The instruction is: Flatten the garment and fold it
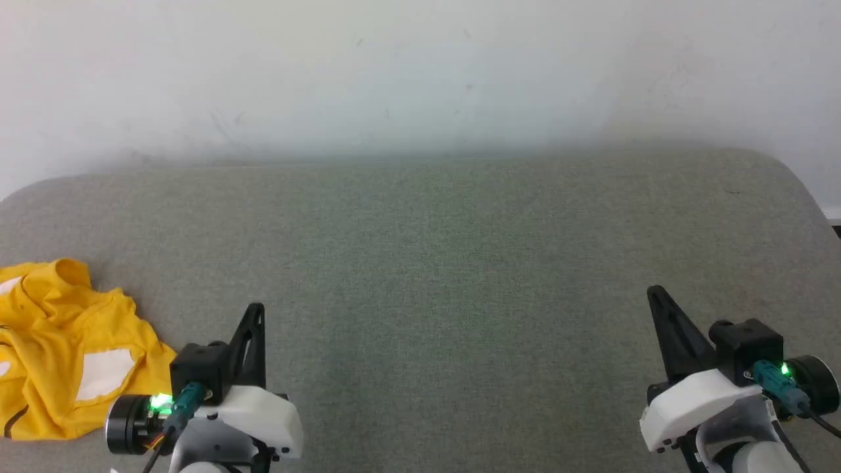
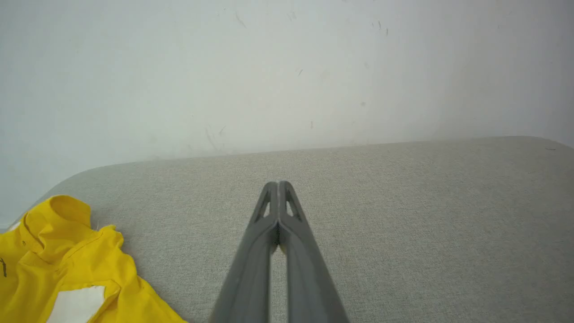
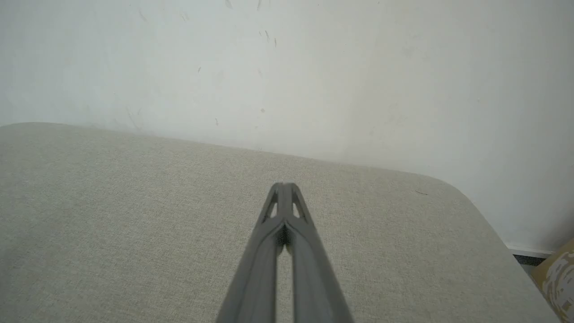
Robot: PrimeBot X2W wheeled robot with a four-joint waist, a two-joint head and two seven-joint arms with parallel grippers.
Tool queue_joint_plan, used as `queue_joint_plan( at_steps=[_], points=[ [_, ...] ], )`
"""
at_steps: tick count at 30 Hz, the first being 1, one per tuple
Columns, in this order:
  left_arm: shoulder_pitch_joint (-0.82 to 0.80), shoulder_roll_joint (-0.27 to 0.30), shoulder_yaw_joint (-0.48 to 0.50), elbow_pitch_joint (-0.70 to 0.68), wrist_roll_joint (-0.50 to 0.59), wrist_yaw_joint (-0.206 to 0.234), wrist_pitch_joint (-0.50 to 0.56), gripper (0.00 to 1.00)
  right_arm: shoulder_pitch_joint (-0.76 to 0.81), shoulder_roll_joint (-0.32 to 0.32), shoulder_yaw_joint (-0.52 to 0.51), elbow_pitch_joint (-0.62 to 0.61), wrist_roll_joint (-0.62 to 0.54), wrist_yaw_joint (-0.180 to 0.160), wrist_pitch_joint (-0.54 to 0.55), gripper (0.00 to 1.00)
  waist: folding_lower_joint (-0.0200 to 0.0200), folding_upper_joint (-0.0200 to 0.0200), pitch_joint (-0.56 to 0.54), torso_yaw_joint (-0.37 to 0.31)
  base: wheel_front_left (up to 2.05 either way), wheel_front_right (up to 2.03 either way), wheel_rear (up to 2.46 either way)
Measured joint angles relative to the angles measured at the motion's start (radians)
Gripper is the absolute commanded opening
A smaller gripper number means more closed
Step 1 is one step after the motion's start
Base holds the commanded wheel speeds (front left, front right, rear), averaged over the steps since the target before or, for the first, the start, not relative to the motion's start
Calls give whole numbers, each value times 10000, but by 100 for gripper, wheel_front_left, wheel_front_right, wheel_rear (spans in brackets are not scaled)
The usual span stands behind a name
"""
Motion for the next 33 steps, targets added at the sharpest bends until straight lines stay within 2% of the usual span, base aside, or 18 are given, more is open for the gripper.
queue_joint_plan(
  at_steps=[11,12,33],
  points=[
    [0,0,0,0,0,0,0,0,0,0,0,0,0,2,0,0,0,0,0,0,0,0,0],
    [4,4,-6,-2,0,-4,0,100,1,-4,0,4,2,0,0,100,0,0,0,0,0,0,0],
    [35,6,-4,-54,-79,-6,-268,100,27,-6,-238,109,238,2,-267,100,0,0,-14,48,0,0,0]
  ],
)
